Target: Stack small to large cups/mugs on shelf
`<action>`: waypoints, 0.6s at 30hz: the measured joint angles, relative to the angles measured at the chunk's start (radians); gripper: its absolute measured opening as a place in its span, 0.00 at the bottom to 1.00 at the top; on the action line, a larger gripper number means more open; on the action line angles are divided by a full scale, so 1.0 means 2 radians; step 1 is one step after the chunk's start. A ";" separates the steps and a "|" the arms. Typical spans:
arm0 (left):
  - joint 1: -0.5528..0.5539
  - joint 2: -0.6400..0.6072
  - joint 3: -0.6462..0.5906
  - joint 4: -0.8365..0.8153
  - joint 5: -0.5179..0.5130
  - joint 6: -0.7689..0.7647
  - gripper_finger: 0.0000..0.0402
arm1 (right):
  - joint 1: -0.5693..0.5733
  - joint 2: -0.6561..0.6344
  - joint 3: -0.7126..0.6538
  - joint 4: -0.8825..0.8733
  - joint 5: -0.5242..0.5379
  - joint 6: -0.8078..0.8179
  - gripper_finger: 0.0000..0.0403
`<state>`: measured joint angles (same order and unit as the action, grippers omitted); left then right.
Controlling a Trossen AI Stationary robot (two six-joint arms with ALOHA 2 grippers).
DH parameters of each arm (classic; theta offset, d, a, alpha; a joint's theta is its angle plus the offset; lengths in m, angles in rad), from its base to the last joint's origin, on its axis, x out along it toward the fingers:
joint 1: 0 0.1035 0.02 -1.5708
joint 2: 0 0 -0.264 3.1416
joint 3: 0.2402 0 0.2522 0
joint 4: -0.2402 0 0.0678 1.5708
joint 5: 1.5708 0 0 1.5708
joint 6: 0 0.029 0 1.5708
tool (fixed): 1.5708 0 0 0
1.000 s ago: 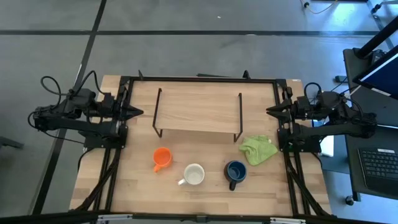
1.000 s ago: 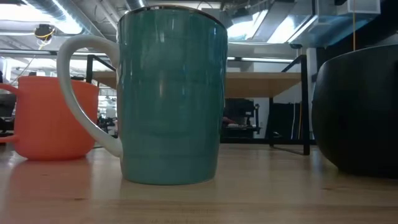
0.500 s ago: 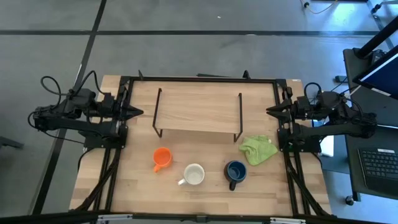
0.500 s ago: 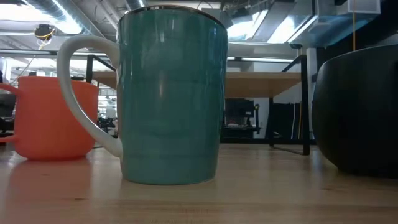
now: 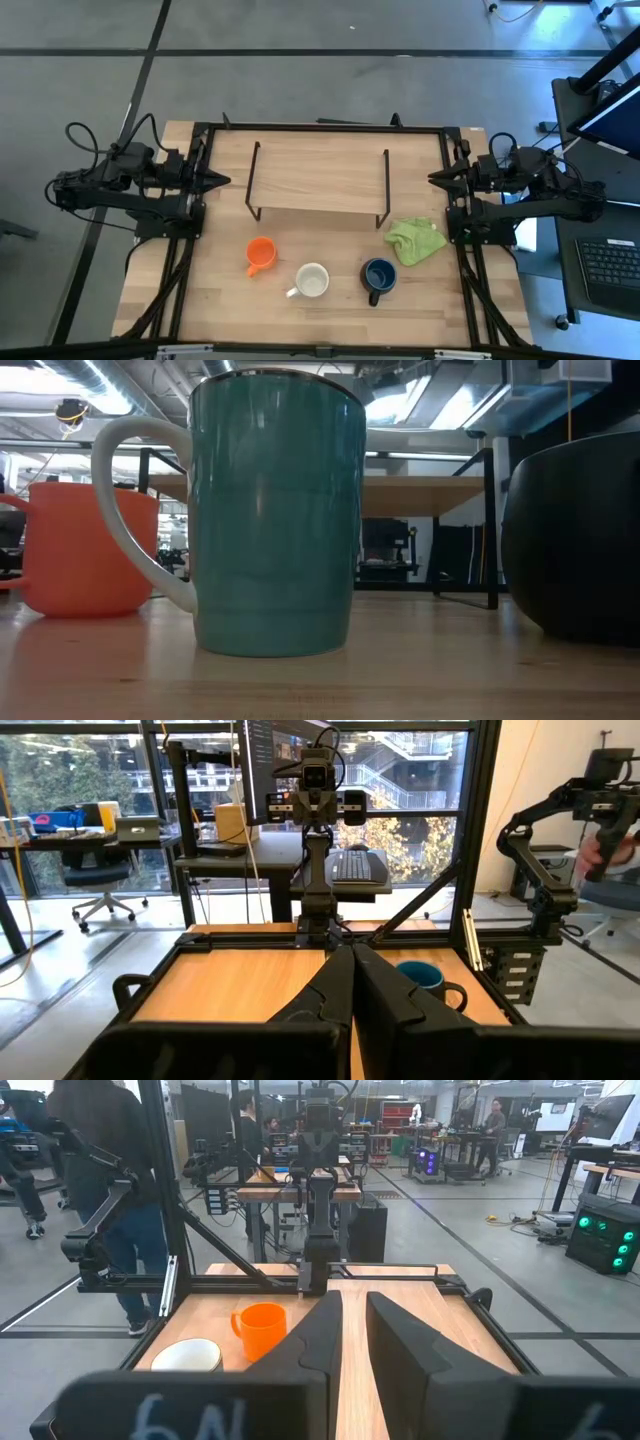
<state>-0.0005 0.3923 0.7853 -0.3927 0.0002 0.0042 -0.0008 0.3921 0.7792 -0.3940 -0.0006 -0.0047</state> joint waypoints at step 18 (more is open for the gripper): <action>0.000 0.000 0.000 0.000 0.000 0.000 0.00 | 0.000 0.210 0.047 0.177 -0.044 0.314 0.13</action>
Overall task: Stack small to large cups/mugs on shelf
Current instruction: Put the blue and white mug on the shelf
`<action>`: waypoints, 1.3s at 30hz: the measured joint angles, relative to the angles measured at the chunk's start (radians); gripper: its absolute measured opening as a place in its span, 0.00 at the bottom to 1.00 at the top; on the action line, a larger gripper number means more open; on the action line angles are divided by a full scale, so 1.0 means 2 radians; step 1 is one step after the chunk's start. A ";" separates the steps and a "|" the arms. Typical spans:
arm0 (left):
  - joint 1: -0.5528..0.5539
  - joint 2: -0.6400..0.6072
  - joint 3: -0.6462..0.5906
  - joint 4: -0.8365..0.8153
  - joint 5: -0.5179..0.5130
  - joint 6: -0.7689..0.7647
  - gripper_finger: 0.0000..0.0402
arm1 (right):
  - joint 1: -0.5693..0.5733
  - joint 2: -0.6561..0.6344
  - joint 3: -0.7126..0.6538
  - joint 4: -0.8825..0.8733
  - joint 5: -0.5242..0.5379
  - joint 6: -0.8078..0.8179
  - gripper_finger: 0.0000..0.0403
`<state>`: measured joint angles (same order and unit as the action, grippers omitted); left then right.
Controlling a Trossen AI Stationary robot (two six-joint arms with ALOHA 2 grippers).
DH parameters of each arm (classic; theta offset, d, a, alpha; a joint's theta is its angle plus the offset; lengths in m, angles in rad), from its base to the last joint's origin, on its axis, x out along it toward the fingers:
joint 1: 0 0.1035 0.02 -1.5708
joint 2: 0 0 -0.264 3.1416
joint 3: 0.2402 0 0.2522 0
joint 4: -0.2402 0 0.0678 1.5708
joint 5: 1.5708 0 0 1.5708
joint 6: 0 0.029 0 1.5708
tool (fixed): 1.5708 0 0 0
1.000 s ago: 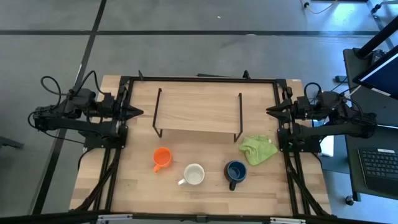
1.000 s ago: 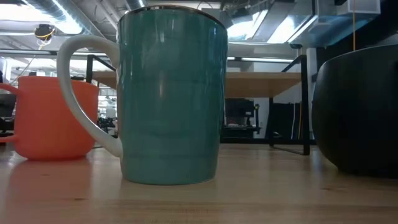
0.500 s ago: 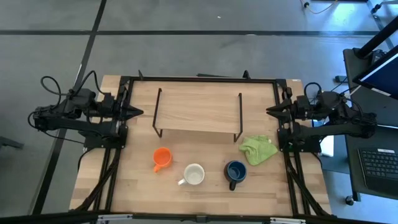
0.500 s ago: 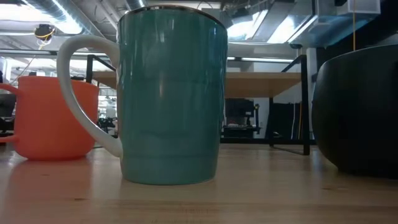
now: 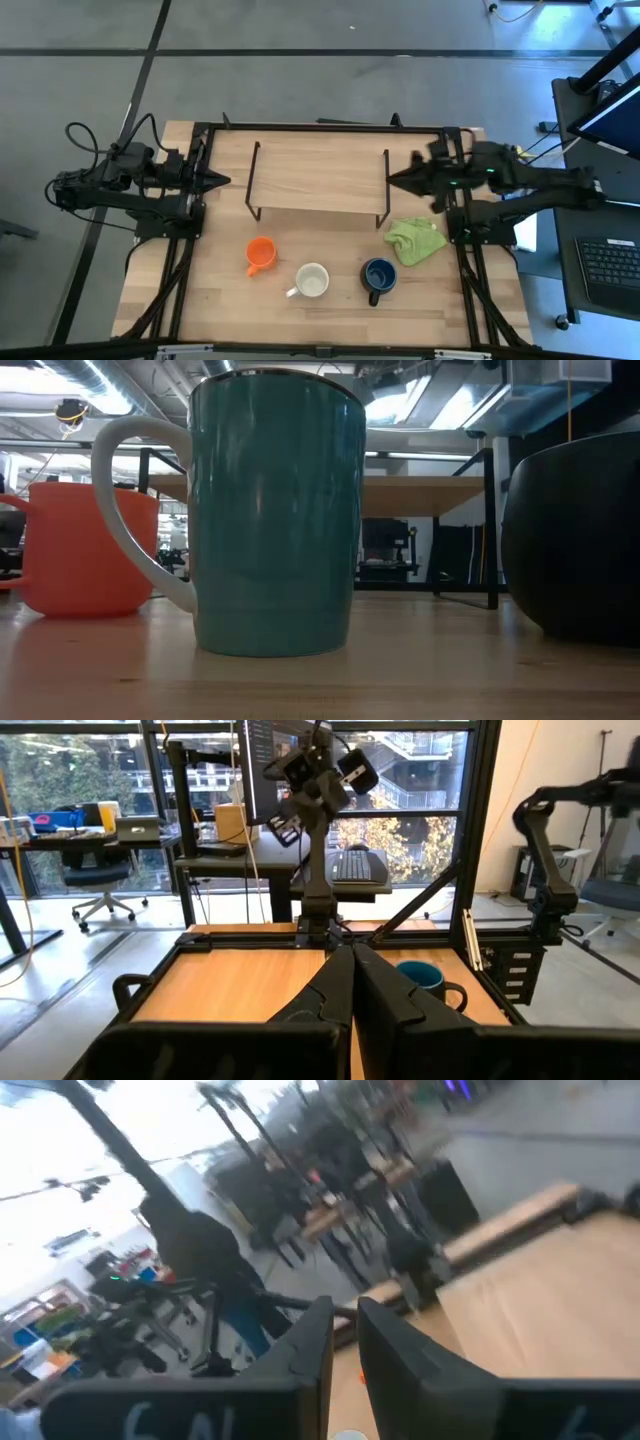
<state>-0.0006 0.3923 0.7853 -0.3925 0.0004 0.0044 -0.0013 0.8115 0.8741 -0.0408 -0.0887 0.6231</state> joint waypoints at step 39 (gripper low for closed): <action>0.000 0.005 0.000 0.159 -0.002 -0.062 0.00 | 0.067 0.332 0.471 -0.192 -0.112 -0.083 0.13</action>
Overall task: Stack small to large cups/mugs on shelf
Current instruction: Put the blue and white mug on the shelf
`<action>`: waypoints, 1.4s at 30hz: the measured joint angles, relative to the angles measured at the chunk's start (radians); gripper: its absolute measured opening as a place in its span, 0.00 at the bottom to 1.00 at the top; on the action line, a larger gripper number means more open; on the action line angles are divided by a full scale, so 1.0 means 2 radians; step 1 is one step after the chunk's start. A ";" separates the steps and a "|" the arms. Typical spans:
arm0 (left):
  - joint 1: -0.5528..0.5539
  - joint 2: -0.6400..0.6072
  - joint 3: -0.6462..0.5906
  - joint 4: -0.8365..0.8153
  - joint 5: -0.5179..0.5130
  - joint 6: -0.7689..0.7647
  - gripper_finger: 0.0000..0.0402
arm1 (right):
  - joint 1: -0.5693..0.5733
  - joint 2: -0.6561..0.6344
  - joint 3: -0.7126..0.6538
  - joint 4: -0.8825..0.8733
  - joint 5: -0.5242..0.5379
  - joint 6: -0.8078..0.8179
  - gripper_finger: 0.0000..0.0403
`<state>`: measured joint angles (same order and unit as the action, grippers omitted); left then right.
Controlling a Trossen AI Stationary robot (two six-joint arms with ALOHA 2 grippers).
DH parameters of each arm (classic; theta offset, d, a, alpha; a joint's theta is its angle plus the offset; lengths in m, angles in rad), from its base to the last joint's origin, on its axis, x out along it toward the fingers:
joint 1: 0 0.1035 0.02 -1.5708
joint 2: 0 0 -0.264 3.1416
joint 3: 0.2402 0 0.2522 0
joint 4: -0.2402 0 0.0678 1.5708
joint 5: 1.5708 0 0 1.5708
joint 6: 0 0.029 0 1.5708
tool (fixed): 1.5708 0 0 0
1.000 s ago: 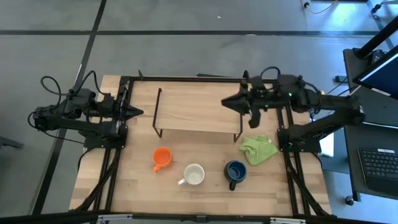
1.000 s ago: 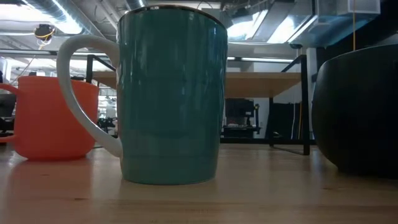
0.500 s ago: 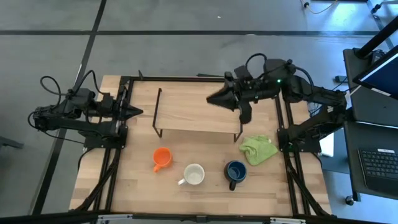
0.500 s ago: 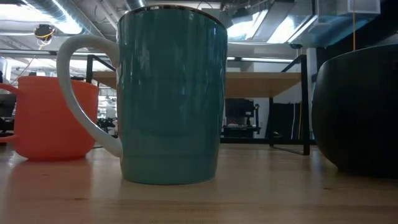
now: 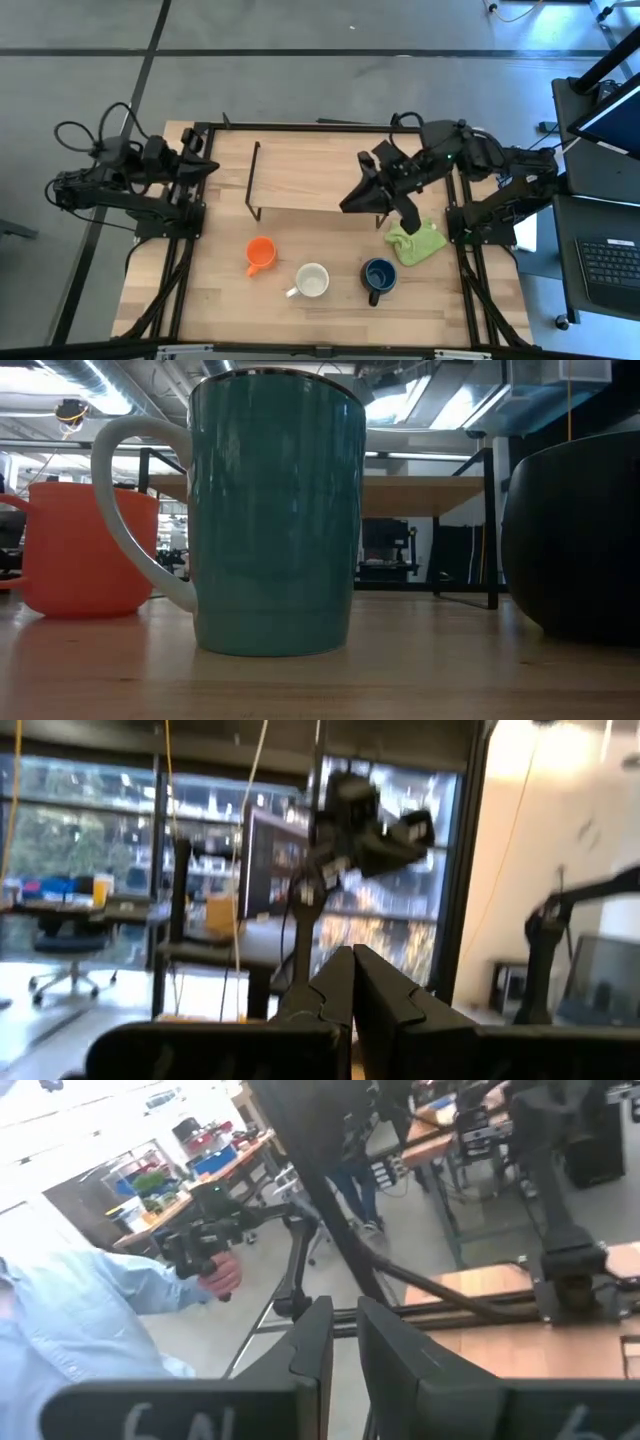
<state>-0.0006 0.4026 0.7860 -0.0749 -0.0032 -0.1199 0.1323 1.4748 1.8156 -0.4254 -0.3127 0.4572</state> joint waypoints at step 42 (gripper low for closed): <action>0.000 0.006 -0.001 -0.076 -0.041 -0.041 0.00 | 0.034 0.067 0.007 -0.089 0.192 -0.178 0.13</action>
<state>-0.0006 0.4152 0.7849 -0.2272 -0.0846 -0.2016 0.2008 1.6093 1.8290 -0.6042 0.0708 0.1015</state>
